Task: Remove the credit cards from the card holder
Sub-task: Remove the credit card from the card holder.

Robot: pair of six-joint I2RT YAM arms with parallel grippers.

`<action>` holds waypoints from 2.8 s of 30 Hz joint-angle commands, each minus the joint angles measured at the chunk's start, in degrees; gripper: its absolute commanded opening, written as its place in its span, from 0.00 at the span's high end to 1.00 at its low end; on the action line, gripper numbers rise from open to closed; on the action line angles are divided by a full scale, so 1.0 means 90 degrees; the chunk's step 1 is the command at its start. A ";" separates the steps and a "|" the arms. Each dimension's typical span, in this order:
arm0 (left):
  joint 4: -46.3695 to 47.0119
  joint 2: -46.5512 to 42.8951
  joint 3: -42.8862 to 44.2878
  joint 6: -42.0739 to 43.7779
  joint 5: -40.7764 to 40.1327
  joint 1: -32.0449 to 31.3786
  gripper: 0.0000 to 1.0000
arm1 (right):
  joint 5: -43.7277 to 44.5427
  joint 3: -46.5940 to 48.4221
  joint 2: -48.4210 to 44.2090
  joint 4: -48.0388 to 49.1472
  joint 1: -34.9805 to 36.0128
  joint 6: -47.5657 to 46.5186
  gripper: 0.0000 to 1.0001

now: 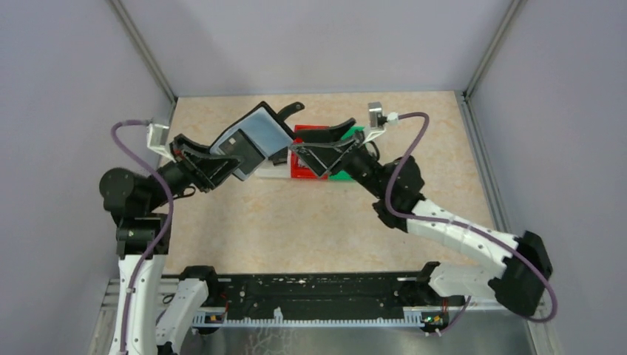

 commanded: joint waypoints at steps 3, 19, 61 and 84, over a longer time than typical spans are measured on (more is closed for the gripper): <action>-0.4387 0.1268 0.0858 0.4239 -0.0753 -0.0014 1.00 | 0.0694 0.0312 -0.1797 -0.3436 -0.0256 -0.1910 0.23; -1.0069 0.3786 0.2619 1.0392 0.1481 -0.0533 1.00 | -0.3218 0.3579 0.0678 -0.8243 -0.0355 -0.5671 0.01; -0.9013 0.3159 0.2205 0.8771 0.2947 -0.1128 0.01 | -0.5405 0.1850 0.1756 -0.2513 -0.0856 -0.1832 1.00; -0.3043 0.1628 0.0247 0.2383 0.2613 -0.1118 0.43 | -0.4429 0.0875 0.1305 -0.0777 -0.0893 -0.0887 0.99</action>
